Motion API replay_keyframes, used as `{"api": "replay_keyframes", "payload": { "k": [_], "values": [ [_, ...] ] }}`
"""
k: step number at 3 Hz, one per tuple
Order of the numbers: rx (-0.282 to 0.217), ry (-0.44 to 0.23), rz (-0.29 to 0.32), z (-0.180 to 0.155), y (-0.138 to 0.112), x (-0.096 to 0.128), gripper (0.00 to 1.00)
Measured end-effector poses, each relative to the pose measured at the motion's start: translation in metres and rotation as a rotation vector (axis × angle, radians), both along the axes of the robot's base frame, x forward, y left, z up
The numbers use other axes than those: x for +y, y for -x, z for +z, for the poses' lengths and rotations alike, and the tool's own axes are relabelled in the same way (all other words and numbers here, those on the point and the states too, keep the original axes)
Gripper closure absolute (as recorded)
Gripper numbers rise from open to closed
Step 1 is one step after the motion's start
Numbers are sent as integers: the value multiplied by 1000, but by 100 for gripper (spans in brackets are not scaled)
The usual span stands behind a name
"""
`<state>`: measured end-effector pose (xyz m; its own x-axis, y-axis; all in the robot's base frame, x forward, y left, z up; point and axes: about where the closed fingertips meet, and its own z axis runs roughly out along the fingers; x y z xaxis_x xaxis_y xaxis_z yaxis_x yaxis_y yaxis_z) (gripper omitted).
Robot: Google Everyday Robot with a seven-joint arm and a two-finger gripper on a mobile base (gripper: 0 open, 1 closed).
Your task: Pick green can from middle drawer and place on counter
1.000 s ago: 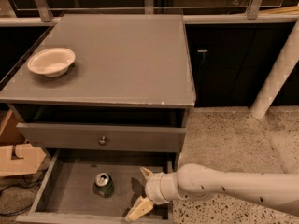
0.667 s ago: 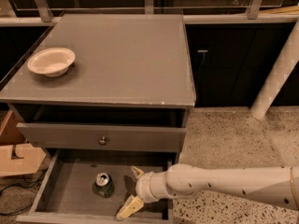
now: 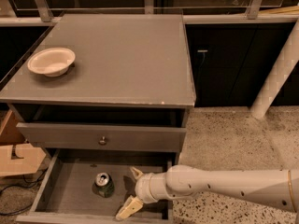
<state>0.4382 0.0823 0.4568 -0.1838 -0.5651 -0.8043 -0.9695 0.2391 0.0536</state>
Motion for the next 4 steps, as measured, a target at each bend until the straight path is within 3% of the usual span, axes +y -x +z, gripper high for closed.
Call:
{"api": "replay_keyframes", "payload": {
  "k": [1,2,3,4],
  "values": [
    [-10,-19,12,-25,-14,24,0],
    [-10,-19,13,-25,-14,24,0],
    [-16,-50,31,-27,-18,41,0],
    [-22,-96,70,-28,-32,73,0]
  ]
}}
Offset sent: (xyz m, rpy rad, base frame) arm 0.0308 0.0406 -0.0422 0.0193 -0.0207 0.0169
